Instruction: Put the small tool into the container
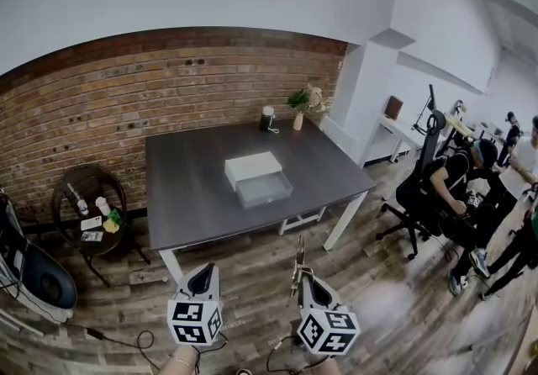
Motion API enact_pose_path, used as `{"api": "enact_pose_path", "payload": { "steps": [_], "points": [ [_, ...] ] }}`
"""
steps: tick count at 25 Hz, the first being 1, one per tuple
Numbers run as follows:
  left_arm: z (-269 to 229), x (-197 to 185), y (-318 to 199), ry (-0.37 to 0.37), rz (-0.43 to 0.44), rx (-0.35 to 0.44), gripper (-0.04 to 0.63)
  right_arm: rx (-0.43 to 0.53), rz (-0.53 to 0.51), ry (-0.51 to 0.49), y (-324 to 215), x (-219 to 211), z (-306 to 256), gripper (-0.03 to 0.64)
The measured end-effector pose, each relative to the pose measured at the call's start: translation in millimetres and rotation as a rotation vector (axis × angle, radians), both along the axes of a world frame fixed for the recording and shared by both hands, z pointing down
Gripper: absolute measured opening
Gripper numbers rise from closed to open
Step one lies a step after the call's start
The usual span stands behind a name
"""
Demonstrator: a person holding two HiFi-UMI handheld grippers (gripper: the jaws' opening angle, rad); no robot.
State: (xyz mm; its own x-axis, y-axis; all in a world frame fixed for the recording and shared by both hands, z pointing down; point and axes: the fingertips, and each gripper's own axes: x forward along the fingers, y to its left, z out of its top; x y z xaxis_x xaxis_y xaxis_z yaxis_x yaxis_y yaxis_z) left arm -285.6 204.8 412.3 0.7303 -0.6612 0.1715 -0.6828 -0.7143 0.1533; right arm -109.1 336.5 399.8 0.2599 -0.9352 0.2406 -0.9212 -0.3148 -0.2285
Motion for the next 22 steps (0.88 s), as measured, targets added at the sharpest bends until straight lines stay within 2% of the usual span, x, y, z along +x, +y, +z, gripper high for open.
{"api": "enact_pose_path", "payload": {
  "steps": [12, 22],
  "points": [
    [21.6, 44.5, -43.9, -0.024, -0.005, -0.037, 0.008, -0.039, 0.007, -0.057, -40.4, 47.9, 28.5, 0.005],
    [6.3, 97.8, -136.9, 0.009, 0.029, -0.014, 0.008, -0.031, 0.027, -0.006, -130.1, 92.1, 15.6, 0.005]
  ]
}}
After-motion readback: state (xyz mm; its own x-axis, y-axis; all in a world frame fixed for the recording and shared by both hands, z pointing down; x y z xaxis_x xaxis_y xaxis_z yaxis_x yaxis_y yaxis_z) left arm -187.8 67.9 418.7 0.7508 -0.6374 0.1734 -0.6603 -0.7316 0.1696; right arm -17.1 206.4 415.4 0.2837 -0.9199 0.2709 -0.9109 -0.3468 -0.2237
